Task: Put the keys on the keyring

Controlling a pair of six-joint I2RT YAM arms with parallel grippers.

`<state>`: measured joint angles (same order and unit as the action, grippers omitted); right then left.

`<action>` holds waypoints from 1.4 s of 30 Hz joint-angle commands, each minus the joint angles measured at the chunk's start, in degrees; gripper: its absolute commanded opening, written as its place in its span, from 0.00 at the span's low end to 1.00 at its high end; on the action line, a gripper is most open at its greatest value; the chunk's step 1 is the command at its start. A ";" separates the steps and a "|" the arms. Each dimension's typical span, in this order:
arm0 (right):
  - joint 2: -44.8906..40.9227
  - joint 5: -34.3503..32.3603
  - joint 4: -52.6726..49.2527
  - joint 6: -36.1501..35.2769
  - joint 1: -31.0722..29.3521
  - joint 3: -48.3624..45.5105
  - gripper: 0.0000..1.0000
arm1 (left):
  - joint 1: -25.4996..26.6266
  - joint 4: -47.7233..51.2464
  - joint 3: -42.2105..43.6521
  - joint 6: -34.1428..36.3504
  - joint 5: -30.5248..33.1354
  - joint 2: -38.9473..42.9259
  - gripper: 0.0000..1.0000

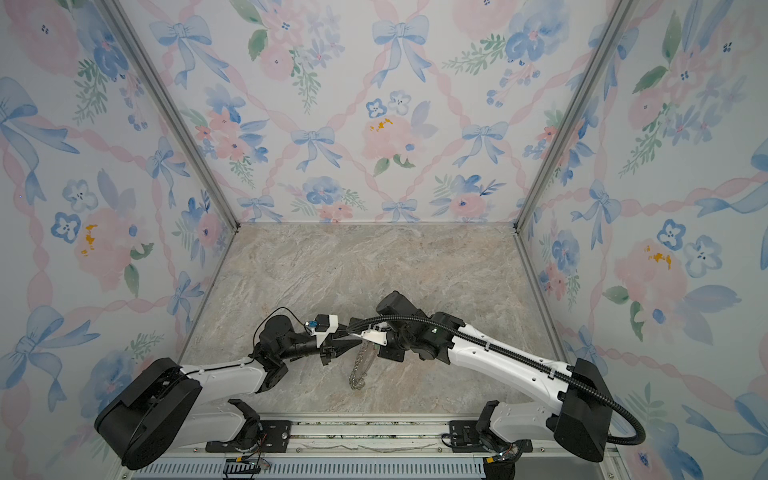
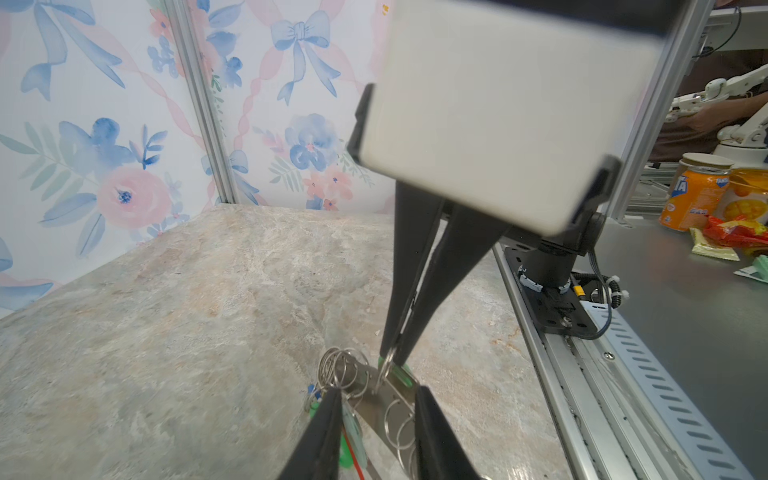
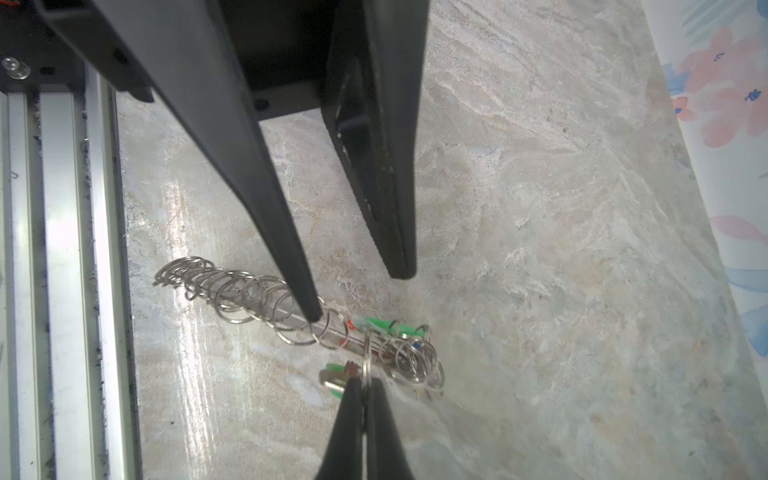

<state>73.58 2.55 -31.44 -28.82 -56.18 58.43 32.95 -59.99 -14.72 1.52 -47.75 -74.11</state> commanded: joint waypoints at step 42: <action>0.51 8.22 4.41 -3.59 -0.47 1.17 0.00 | -1.31 4.41 -5.04 -0.38 -9.23 -6.36 0.20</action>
<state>75.33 7.38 -31.09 -31.86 -56.69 59.83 31.86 -57.19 -18.59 1.58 -56.51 -78.94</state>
